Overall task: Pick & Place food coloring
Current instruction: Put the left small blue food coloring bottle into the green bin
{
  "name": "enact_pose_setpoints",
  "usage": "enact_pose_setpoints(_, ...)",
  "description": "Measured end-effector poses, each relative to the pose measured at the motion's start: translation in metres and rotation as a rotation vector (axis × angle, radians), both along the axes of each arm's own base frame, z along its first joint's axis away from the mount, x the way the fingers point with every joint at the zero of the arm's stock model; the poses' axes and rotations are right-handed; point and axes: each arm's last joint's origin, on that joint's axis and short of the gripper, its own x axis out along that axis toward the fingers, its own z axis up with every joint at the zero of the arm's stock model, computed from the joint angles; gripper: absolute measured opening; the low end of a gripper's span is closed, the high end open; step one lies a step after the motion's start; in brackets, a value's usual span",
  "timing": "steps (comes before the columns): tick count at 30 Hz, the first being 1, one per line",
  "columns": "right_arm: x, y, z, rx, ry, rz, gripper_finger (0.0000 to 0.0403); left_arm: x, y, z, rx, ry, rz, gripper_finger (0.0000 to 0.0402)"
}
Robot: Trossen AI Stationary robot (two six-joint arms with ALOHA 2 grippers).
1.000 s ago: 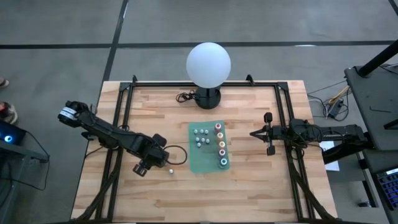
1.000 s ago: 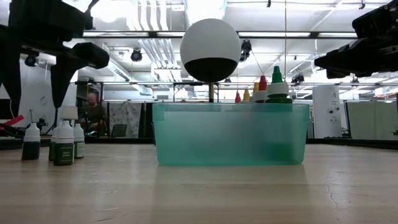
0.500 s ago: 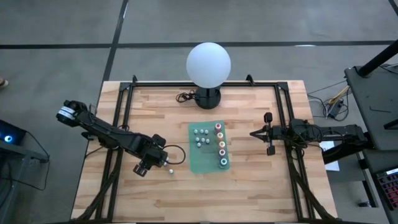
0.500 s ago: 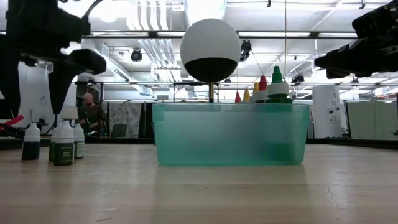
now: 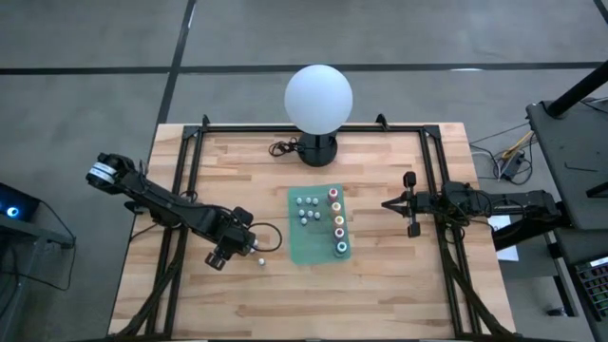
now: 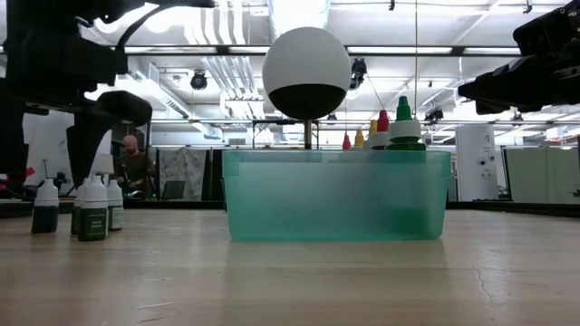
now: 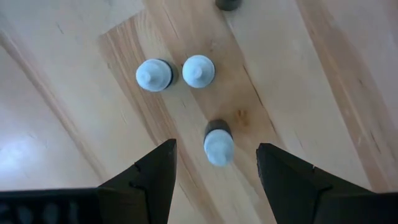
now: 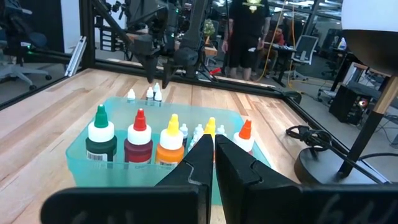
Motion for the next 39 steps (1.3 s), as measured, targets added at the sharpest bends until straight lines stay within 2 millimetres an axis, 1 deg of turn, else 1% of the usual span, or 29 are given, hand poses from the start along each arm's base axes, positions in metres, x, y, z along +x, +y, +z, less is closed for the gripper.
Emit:
enact_pose_setpoints(6, 0.000, 0.000, 0.000, -0.002, 0.000, 0.000, 0.0009, 0.000, 0.000, -0.003, -0.007, -0.012, 0.006, 0.0193)
enact_pose_setpoints(15, 0.000, 0.000, 0.000, -0.002, 0.000, -0.001, 0.0009, 0.004, -0.002, -0.017, 0.006, 0.031, 0.028, 0.0193)
enact_pose_setpoints(25, 0.000, 0.000, 0.000, 0.000, 0.000, -0.001, 0.0009, 0.007, -0.003, -0.018, -0.011, 0.023, 0.026, 0.0190)
enact_pose_setpoints(29, 0.000, 0.000, 0.000, 0.000, 0.000, -0.001, 0.0009, 0.006, -0.003, -0.018, -0.015, 0.025, 0.025, 0.0165)
enact_pose_setpoints(39, 0.000, 0.000, 0.000, -0.001, 0.000, -0.001, 0.0009, 0.006, -0.003, -0.018, -0.030, 0.035, 0.022, 0.0071)
